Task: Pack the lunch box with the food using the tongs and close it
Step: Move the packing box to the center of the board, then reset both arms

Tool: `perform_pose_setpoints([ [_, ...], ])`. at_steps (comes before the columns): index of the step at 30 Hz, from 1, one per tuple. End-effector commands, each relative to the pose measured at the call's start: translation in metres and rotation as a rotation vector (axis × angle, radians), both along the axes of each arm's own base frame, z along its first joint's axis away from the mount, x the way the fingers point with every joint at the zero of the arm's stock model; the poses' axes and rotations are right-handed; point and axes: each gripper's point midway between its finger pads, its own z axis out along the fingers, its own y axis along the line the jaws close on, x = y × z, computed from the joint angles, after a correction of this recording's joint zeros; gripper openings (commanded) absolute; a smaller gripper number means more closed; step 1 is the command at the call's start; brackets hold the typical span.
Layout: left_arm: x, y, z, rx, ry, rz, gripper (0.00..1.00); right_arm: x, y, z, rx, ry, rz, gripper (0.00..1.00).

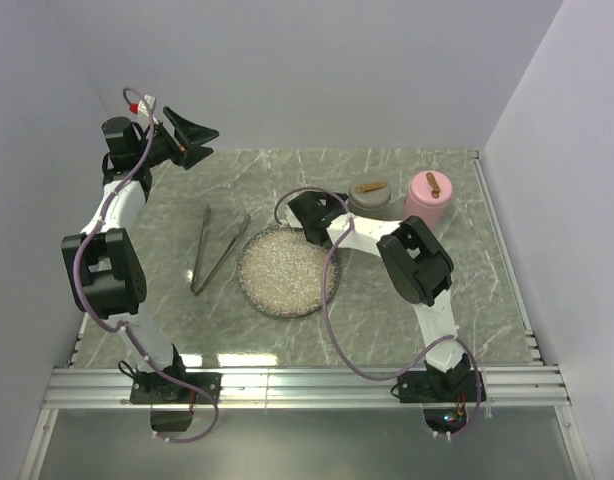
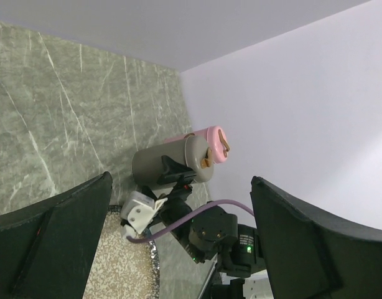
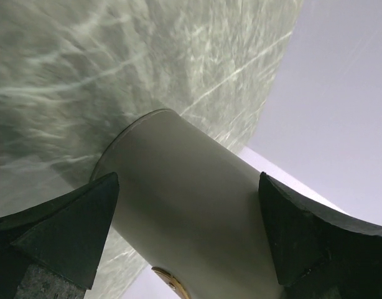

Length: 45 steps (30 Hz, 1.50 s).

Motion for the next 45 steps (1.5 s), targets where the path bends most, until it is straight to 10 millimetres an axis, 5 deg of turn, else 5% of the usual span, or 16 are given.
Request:
perform_pose_setpoints([
  [1,0.001,0.001,0.008,0.0,-0.037,-0.01,0.99,0.01,-0.017,0.027,0.021,-0.062,-0.059,1.0],
  [20,0.0,0.002,0.011,0.079,-0.063,-0.002,0.99,-0.005,-0.062,0.036,0.024,-0.047,-0.117,1.0],
  [23,-0.004,0.002,0.016,0.113,-0.092,0.008,0.99,-0.006,-0.051,0.054,0.097,-0.076,-0.105,1.0],
  [31,-0.016,0.02,0.005,0.295,-0.031,0.109,0.99,-0.024,0.021,0.155,0.561,-0.083,-0.078,1.0],
  [34,-0.026,0.028,0.007,0.368,-0.043,0.151,0.99,-0.042,0.026,0.183,0.707,-0.049,-0.088,1.0],
  [39,-0.051,0.035,0.022,0.534,-0.111,0.146,0.99,-0.075,0.005,0.217,0.927,0.0,-0.142,1.0],
  [43,-0.077,0.041,0.018,0.703,-0.193,0.113,0.99,-0.109,-0.016,0.22,1.157,0.099,-0.213,1.0],
  [45,-0.097,0.041,0.012,0.763,-0.199,0.084,0.99,-0.134,-0.027,0.243,1.296,0.091,-0.189,1.0],
])
